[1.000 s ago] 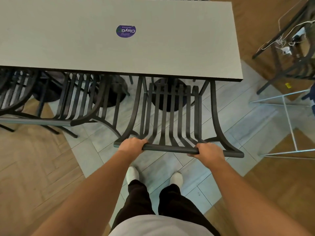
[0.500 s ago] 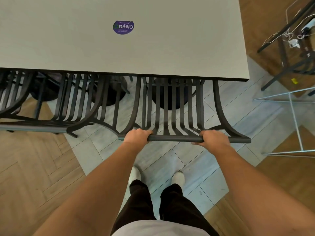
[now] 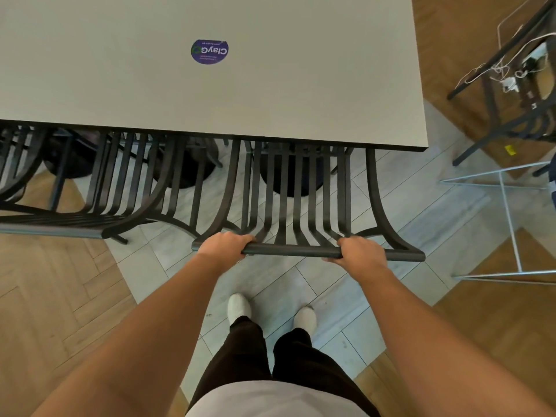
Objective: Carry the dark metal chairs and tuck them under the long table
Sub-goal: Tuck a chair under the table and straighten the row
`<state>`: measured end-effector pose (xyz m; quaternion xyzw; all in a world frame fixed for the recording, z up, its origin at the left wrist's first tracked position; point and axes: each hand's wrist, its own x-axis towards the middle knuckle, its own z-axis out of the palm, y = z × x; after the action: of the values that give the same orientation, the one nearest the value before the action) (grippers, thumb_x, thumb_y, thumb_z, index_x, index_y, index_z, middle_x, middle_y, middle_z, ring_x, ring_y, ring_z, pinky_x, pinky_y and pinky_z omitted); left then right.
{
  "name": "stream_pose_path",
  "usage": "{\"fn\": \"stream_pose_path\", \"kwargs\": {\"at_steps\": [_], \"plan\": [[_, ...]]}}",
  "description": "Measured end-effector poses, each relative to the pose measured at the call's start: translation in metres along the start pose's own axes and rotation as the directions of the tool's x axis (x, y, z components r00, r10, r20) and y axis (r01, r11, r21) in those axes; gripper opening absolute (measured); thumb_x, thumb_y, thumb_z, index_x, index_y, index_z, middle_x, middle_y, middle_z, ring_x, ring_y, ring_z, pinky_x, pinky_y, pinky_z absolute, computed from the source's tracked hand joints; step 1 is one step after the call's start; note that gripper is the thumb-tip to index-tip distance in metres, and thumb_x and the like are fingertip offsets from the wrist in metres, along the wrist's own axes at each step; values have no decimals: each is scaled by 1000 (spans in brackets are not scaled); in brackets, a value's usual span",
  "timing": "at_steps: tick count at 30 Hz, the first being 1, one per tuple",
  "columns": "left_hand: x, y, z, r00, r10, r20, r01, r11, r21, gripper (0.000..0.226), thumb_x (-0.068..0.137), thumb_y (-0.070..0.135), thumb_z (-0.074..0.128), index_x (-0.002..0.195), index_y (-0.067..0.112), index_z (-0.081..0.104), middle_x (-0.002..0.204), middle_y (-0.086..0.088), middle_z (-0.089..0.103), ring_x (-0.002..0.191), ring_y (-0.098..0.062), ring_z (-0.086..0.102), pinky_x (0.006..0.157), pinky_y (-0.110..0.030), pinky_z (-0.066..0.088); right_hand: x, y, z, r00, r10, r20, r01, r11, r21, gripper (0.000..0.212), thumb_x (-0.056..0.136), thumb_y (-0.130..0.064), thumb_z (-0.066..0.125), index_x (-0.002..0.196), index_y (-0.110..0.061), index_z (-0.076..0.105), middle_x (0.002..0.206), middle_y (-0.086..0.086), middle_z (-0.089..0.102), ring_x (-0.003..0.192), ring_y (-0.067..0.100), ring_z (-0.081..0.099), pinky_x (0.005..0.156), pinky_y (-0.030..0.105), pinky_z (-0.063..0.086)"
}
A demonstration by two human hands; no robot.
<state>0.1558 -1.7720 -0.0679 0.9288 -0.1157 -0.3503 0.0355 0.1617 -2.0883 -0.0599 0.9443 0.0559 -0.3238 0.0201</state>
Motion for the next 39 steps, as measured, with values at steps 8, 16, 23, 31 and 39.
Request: {"fn": "stream_pose_path", "kwargs": {"at_steps": [8,16,23,31,39], "plan": [[4,-4,1,1000,19,1,-19,1000,9,40,106,31,55,145,35,48,99,2,65,86,-16,66,83,-37,60,-1,-6,-9,994,28,110,-36,997,66,54,87,-74,59,108,-25,66,95,-2,64,95,19,64,86,38,58],[6,17,-30,988,69,136,-56,994,-96,88,89,87,33,151,25,42,126,-6,60,115,-23,58,100,-44,52,-1,10,-33,959,-37,282,-76,922,379,87,72,-84,66,134,-23,63,127,2,65,121,24,60,102,44,51],[50,82,-70,993,62,100,-52,994,-93,50,106,58,38,132,21,59,109,-3,68,100,-22,66,93,-44,56,6,65,-62,989,102,106,-142,858,495,47,102,-56,52,125,-16,65,118,8,70,102,22,61,91,37,50],[108,206,-119,999,32,-31,-39,968,-246,43,107,52,42,131,22,62,114,-3,71,99,-19,67,93,-42,57,28,212,-83,992,111,58,-125,880,459,45,104,-49,54,130,-14,64,127,10,67,113,27,62,96,37,48],[156,368,-153,989,-122,-86,72,897,-435,42,106,50,44,127,20,65,116,-3,72,87,-16,65,87,-38,56,48,389,-112,995,0,101,-36,935,353,46,103,-52,53,126,-14,65,123,9,68,110,26,63,94,37,51]]}}
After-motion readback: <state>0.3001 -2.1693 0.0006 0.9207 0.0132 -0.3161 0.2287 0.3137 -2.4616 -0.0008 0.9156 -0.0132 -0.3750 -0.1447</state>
